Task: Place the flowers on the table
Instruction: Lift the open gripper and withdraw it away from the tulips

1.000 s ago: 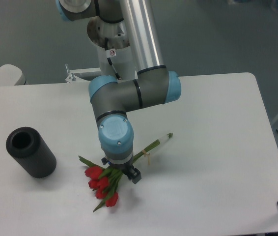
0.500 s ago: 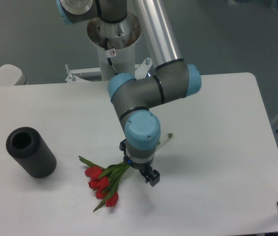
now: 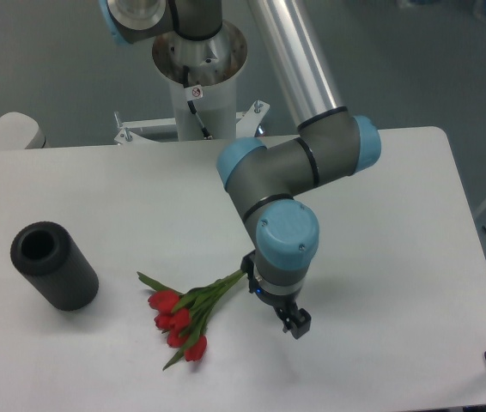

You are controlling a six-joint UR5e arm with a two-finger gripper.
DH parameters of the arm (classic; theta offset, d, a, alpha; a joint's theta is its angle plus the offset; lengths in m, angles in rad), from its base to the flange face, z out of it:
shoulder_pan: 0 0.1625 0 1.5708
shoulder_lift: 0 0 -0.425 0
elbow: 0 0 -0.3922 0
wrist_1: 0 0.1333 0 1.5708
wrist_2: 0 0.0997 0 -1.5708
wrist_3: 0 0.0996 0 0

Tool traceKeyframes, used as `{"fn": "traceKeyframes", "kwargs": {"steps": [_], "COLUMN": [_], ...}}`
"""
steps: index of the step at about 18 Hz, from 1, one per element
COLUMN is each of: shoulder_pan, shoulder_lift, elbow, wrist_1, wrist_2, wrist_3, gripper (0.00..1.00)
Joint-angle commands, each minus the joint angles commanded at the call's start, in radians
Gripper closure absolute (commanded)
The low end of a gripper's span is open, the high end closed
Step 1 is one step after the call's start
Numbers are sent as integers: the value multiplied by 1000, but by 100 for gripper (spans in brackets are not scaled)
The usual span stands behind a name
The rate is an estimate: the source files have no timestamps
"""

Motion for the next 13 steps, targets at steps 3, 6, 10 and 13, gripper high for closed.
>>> {"fn": "traceKeyframes", "kwargs": {"steps": [3, 6, 10, 13], "shoulder_pan": [20, 28, 32, 32], "shoulder_lift": [-8, -18, -18, -17], "elbow": [11, 22, 17, 12], "wrist_1": [0, 2, 8, 11], "wrist_2": [0, -2, -2, -2], "wrist_3": [40, 63, 61, 61], "gripper": [0, 0, 0, 0]}}
